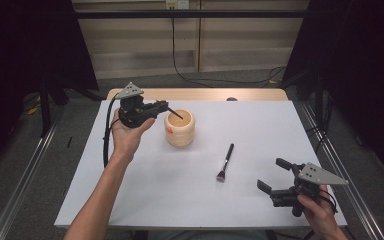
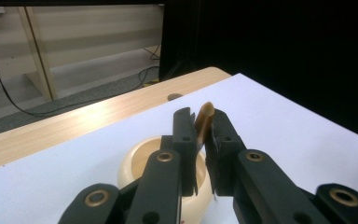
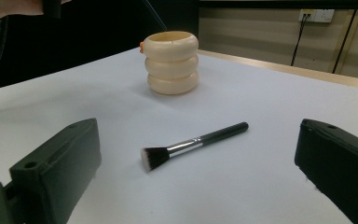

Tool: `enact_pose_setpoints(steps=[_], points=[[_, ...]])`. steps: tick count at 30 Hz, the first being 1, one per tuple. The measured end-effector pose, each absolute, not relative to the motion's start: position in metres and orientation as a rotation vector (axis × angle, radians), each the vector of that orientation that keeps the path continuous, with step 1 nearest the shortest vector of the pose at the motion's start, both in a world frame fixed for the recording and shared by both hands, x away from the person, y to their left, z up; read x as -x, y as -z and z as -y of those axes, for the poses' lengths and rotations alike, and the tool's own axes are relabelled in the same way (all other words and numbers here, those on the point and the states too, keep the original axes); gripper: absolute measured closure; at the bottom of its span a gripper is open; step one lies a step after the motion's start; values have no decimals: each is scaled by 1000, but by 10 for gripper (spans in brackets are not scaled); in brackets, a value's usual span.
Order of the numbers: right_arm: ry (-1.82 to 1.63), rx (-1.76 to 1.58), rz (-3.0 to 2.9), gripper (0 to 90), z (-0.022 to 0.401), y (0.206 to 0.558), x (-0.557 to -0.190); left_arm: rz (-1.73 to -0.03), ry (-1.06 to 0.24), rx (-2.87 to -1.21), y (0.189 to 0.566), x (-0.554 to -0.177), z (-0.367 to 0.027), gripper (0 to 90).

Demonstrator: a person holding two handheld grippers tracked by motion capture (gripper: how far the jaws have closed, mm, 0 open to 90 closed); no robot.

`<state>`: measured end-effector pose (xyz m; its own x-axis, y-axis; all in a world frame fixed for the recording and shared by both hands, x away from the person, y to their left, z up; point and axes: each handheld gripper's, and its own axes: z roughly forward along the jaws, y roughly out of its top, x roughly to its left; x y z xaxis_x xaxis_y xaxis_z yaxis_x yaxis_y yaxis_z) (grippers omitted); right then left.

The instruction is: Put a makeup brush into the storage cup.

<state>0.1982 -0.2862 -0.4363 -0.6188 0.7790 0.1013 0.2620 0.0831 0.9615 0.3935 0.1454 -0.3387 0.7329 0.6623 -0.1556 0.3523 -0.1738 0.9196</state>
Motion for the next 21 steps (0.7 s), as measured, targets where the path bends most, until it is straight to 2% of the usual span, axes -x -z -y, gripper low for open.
enact_pose_setpoints(steps=[21], points=[[-1569,-1033,-1921,0,287,436,-198,-842,-328,-1844,356,-403,-145,836]])
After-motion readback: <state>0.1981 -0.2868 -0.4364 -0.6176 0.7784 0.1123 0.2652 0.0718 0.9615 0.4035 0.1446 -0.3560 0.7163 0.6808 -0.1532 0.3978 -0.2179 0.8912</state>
